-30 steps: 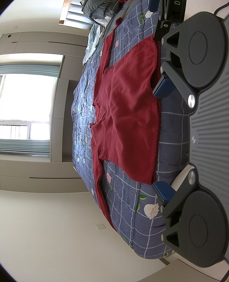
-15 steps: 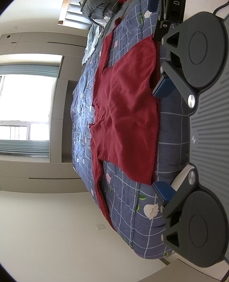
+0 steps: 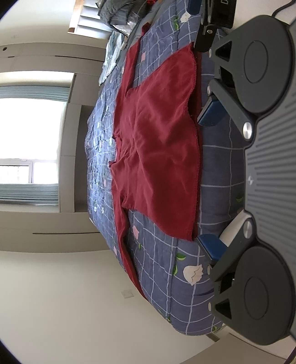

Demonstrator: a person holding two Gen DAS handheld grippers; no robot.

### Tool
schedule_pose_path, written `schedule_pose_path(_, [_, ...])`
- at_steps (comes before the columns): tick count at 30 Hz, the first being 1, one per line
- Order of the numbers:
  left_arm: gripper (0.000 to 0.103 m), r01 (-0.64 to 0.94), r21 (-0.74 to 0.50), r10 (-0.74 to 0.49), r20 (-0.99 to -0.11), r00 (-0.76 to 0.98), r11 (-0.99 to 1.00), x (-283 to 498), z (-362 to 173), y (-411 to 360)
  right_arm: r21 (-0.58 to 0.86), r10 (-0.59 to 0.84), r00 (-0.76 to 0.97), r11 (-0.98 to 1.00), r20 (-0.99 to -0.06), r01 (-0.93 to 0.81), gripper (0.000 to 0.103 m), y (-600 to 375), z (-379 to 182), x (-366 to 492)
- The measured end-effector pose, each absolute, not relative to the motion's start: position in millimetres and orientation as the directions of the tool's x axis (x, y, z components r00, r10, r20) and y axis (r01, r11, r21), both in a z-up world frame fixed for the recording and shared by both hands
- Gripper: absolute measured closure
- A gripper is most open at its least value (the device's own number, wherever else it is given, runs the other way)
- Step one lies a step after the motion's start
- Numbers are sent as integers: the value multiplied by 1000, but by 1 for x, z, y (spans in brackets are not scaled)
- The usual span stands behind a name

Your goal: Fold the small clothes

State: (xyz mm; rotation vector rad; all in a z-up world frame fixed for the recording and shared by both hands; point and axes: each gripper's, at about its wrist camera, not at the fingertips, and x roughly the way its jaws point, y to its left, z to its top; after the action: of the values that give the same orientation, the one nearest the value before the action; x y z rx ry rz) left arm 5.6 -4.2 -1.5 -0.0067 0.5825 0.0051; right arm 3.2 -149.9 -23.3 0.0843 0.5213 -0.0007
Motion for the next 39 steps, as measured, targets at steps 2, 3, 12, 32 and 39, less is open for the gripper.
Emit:
schedule_pose_path(2, [0, -6, 8, 10, -563, 826, 1000, 11, 1, -5, 87, 21, 865, 996, -502, 26, 0, -152, -22, 6])
schedule_pose_path(3, [0, -9, 19, 19, -572, 820, 1000, 15, 3, -6, 92, 26, 863, 995, -504, 24, 0, -153, -22, 8])
schedule_pose_path(12, [0, -45, 84, 86, -594, 800, 995, 61, 28, -18, 83, 34, 881, 996, -473, 7, 0, -174, -7, 35])
schedule_pose_path(32, [0, 6, 143, 86, -622, 778, 990, 234, 33, -74, 104, -68, 859, 985, -507, 140, 0, -263, -16, 195])
schedule_pose_path(39, [0, 38, 160, 71, -623, 779, 986, 303, 31, -97, 163, -103, 870, 965, -483, 205, 0, -315, -23, 243])
